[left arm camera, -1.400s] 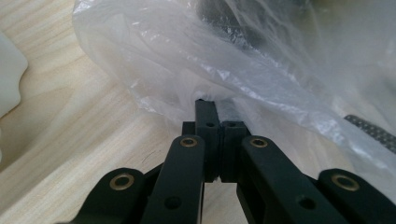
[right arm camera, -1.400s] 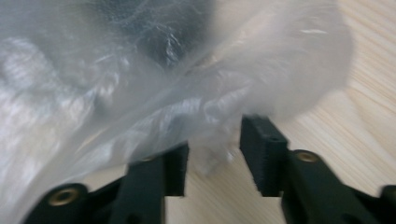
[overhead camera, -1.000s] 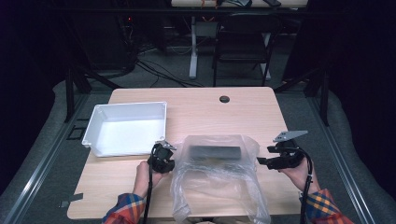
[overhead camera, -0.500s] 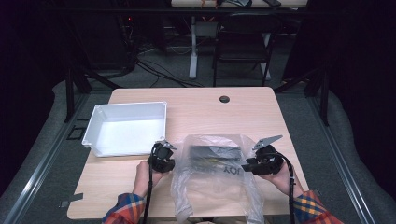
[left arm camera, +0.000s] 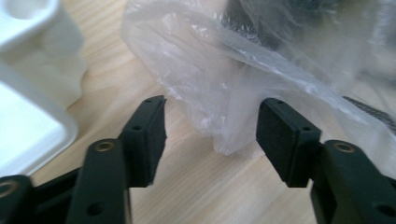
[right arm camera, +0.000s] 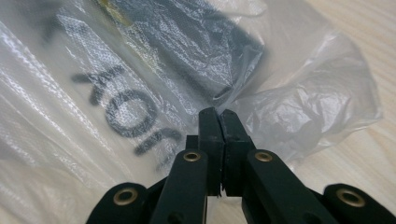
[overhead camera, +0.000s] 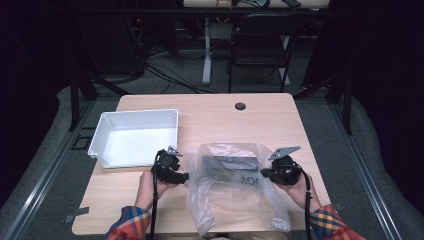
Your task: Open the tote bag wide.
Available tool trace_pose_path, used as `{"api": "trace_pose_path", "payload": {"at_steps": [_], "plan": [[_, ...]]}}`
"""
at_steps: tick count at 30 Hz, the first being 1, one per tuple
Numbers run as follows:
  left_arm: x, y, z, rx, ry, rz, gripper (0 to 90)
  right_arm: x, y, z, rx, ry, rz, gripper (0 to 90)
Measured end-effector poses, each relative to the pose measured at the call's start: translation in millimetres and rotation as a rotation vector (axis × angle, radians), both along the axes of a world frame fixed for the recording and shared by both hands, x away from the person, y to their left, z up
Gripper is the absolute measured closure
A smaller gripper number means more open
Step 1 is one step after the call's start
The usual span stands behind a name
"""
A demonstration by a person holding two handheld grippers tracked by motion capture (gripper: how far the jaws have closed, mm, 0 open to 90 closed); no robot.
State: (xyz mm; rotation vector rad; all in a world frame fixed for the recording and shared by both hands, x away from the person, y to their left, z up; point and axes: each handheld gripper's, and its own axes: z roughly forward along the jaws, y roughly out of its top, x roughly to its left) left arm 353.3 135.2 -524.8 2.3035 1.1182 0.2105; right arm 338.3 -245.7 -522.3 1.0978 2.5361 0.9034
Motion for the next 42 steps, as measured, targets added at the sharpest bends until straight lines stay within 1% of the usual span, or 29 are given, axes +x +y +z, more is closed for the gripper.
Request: {"api": "trace_pose_path", "payload": {"at_steps": [1, 4, 5, 7, 9, 11, 14, 15, 17, 18, 19, 20, 21, 22, 23, 24, 25, 26, 27, 28, 29, 30, 31, 32, 33, 34, 38, 39, 42], "plan": [[0.0, 0.0, 0.0, 0.0, 0.0, 0.0, 38.3, 0.0, 0.0, 0.0, 0.0, 0.0, 0.0, 89.4], [-6.2, 6.9, 11.9, 0.009, -0.022, 0.011, 35.1, 0.4, 1.1, 1.1, -0.006, -0.018, -0.003, 89.5], [-7.8, 8.5, 14.2, 0.014, -0.033, 0.013, 34.9, 0.4, 1.7, 1.2, -0.018, -0.026, -0.003, 89.5], [-8.9, 10.1, 16.2, 0.024, -0.037, 0.015, 34.3, -0.1, 2.5, 1.1, -0.021, -0.037, -0.011, 89.5], [-10.3, 12.8, 17.4, 0.05, -0.048, 0.027, 34.3, 0.4, 2.7, 1.7, -0.033, -0.045, -0.011, 89.5], [-11.1, 19.2, 21.2, 0.053, -0.054, 0.045, 34.2, 0.5, 3.3, 1.5, -0.041, -0.06, -0.018, 89.6], [-13.8, 23.9, 30.1, 0.039, -0.089, 0.066, 32.7, 0.5, 4.3, 0.9, -0.046, -0.065, -0.017, 89.5], [-13.8, 23.9, 30.1, 0.039, -0.089, 0.066, 32.2, 0.9, 4.5, 0.9, -0.05, -0.063, -0.013, 89.6], [-17.3, 23.7, 37.5, 0.004, -0.108, 0.063, 31.4, 1.1, 4.8, 0.9, -0.05, -0.062, -0.008, 89.6], [-21.3, 18.1, 43.1, -0.037, -0.116, 0.037, 30.2, 1.4, 5.8, 0.7, -0.057, -0.07, -0.008, 89.6], [-21.3, 18.1, 43.1, -0.037, -0.116, 0.037, 29.8, 1.4, 5.8, 0.7, -0.057, -0.07, -0.008, 89.6], [-24.9, 8.2, 45.5, -0.057, -0.112, -0.004, 29.3, 1.7, 7.4, 0.4, -0.055, -0.075, -0.007, 89.6], [-26.4, 2.8, 45.9, -0.06, -0.108, -0.025, 28.8, 1.7, 7.9, 0.4, -0.062, -0.083, -0.011, 89.6], [-27.6, -2.4, 45.6, -0.058, -0.109, -0.044, 28.7, 1.9, 8.8, 0.2, -0.06, -0.085, -0.009, 89.7], [-27.6, -2.4, 45.6, -0.058, -0.109, -0.044, 28.6, 1.9, 8.8, 0.2, -0.06, -0.085, -0.009, 89.7], [-28.5, -12.0, 43.5, -0.046, -0.1, -0.082, 28.7, 2.3, 9.6, 0.6, -0.067, -0.09, -0.003, 89.8], [-28.1, -16.6, 40.8, -0.034, -0.094, -0.1, 29.0, 2.4, 10.4, 0.3, -0.068, -0.095, -0.009, 89.7], [-28.1, -16.6, 40.8, -0.034, -0.094, -0.1, 29.9, 2.6, 11.1, 0.1, -0.066, -0.1, -0.012, 89.8], [-27.6, -21.3, 37.1, -0.021, -0.089, -0.112, 29.9, 2.6, 11.1, 0.1, -0.066, -0.1, -0.012, 89.8], [-26.7, -25.2, 33.1, -0.005, -0.082, -0.124, 32.0, 3.1, 11.3, 0.1, -0.069, -0.103, -0.009, 89.8], [-25.0, -28.7, 28.8, 0.011, -0.072, -0.132, 40.0, 4.0, 11.6, 0.1, -0.068, -0.106, -0.009, 89.9], [-23.1, -31.7, 24.3, 0.024, -0.066, -0.142, 40.0, 4.0, 11.6, 0.1, -0.068, -0.106, -0.009, 89.9], [-19.4, -37.1, 16.4, 0.043, -0.051, -0.155, 49.7, 4.7, 11.7, 0.4, -0.07, -0.112, -0.012, 89.9], [-19.4, -37.1, 16.4, 0.043, -0.051, -0.155, 54.7, 4.7, 11.7, 0.4, -0.07, -0.112, -0.012, 89.9], [-16.3, -41.4, 11.1, 0.061, -0.04, -0.173, 57.5, 5.3, 11.6, 0.9, -0.063, -0.117, -0.015, 89.9], [-15.2, -43.2, 8.6, 0.063, -0.036, -0.176, 63.2, 5.6, 11.3, 1.3, -0.064, -0.12, -0.016, 89.9], [-13.1, -48.4, 0.5, 0.076, -0.033, -0.192, 81.1, 6.6, 10.1, 2.6, -0.049, -0.13, -0.019, 89.9], [-13.9, -49.6, -0.7, 0.08, -0.043, -0.187, 85.7, 6.8, 9.9, 3.1, -0.049, -0.132, -0.019, 89.9], [-14.2, -50.1, -0.8, 0.086, -0.058, -0.185, 89.8, 7.2, 8.6, 5.4, -0.042, -0.149, -0.025, 89.9]]}}
